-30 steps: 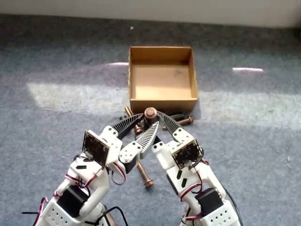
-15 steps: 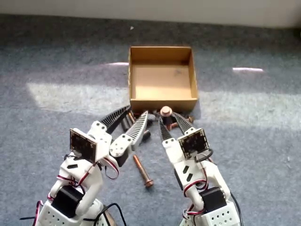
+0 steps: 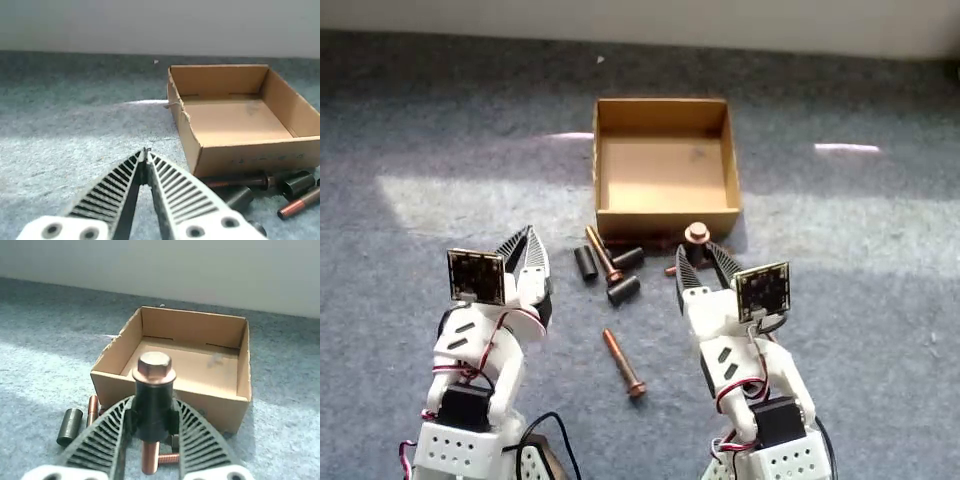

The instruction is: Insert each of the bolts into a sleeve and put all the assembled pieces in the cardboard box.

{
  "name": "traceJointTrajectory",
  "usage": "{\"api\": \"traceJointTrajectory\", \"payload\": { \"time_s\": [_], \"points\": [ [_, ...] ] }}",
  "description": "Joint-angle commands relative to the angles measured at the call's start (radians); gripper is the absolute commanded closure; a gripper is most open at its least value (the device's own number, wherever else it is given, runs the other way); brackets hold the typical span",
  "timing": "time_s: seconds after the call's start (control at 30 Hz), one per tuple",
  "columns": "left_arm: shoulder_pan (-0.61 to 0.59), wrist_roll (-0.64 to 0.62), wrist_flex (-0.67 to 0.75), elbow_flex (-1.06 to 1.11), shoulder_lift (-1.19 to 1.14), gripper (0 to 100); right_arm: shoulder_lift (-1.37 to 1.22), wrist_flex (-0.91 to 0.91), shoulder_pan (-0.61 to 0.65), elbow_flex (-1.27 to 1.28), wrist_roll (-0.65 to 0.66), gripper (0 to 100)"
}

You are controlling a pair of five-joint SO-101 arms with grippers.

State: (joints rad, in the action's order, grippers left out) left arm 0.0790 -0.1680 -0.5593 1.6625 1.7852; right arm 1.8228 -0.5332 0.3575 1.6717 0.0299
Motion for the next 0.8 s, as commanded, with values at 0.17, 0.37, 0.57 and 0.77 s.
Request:
{"api": "traceJointTrajectory", "payload": {
  "time_s": [0.17, 0.37, 0.57, 0.77],
  "points": [
    [-0.114, 0.005, -0.147, 0.033, 0.031, 99, 0.004, -0.027, -0.016, 0.148, -0.015, 99.3],
    [-0.119, 0.006, -0.239, 0.033, 0.035, 99, 0.002, -0.183, -0.074, 0.038, -0.012, 99.3],
    [-0.119, 0.006, -0.239, 0.033, 0.035, 99, 0.002, -0.274, -0.091, -0.142, -0.009, 99.3],
    [-0.119, 0.006, -0.239, 0.033, 0.033, 99, -0.045, -0.268, -0.091, -0.17, -0.008, 99.3]
  ]
}}
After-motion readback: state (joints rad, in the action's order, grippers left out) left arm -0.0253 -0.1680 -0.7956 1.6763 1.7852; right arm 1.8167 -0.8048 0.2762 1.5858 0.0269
